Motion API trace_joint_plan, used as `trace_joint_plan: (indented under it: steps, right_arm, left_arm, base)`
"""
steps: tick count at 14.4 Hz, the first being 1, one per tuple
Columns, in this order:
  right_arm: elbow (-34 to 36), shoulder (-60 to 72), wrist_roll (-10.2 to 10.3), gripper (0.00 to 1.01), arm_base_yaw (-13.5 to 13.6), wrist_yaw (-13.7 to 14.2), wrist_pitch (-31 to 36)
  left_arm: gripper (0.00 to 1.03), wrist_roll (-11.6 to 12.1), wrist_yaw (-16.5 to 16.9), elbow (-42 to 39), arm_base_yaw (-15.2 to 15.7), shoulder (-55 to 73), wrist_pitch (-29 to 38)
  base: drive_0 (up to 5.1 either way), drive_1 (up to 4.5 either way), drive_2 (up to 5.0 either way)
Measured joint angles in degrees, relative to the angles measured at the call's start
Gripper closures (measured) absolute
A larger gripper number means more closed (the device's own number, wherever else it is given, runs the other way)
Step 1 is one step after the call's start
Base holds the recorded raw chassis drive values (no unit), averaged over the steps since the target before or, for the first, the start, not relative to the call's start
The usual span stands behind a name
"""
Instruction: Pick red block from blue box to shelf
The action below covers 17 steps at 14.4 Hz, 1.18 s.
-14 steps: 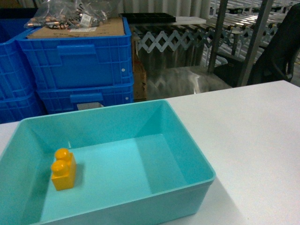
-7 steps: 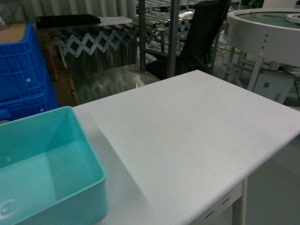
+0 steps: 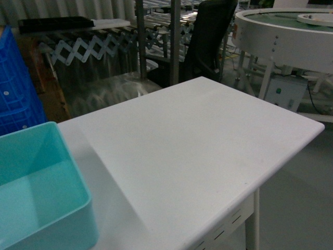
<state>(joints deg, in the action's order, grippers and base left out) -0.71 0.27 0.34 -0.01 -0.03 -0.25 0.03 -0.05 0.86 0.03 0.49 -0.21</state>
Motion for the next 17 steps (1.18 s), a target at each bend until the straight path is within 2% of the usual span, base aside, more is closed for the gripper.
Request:
trace_joint_plan:
  steps: [17]
  right_arm:
    - [0.00,0.00,0.00,0.72,0.00,0.00,0.02]
  left_arm:
    - [0.05,-0.02,0.00,0.00,0.00,0.00,0.00]
  base:
    - [-1.6,-1.56,-1.6]
